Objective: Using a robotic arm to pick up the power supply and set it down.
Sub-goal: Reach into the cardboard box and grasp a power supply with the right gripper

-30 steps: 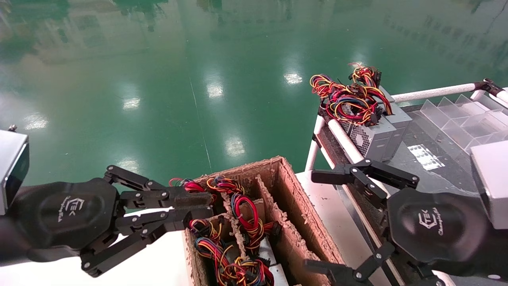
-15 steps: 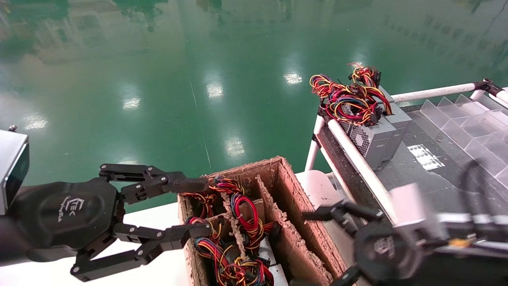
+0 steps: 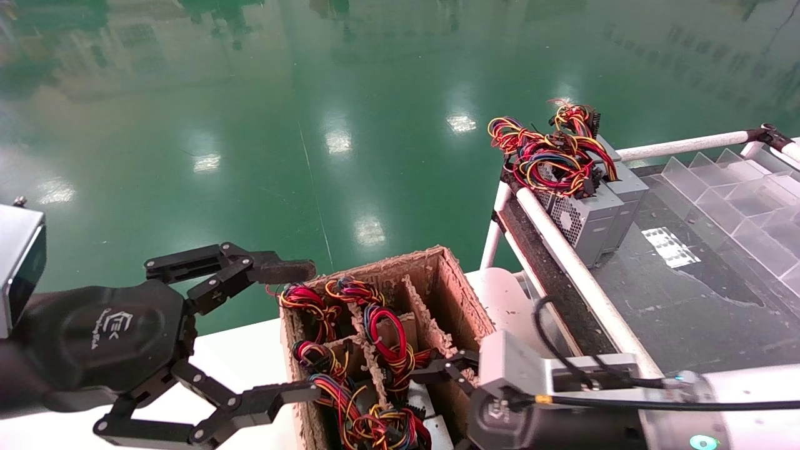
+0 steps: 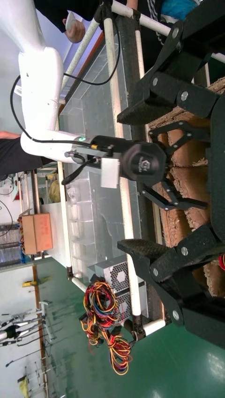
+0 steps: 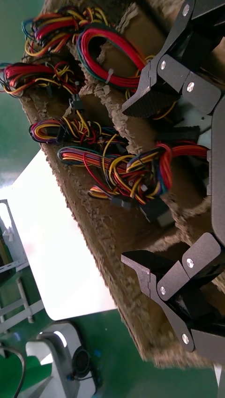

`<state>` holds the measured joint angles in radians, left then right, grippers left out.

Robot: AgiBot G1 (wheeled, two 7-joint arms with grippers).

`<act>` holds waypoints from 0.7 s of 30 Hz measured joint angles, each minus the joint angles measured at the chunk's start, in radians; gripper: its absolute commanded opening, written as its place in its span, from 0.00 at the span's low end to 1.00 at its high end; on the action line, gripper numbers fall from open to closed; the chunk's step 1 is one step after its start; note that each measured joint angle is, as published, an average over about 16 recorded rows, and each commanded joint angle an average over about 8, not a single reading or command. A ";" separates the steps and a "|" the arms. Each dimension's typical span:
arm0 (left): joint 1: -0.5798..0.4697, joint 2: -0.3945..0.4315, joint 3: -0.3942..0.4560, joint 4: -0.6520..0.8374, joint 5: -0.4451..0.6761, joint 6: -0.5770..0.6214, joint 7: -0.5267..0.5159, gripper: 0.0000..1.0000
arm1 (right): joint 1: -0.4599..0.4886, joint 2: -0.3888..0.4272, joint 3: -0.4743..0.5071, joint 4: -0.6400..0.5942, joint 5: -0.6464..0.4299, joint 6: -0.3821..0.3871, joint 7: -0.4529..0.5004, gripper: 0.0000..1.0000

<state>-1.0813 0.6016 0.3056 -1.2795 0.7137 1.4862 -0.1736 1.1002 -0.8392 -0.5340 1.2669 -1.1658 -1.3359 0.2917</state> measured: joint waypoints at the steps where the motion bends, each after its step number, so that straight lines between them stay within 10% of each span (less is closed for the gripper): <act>1: 0.000 0.000 0.000 0.000 0.000 0.000 0.000 1.00 | 0.001 -0.009 -0.005 -0.001 -0.010 0.007 -0.001 0.00; 21: 0.000 0.000 0.001 0.000 -0.001 0.000 0.000 1.00 | -0.028 -0.093 -0.047 0.013 -0.136 0.140 -0.010 0.00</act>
<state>-1.0815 0.6012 0.3065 -1.2795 0.7130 1.4858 -0.1731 1.0724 -0.9325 -0.5812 1.2795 -1.3022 -1.1957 0.2816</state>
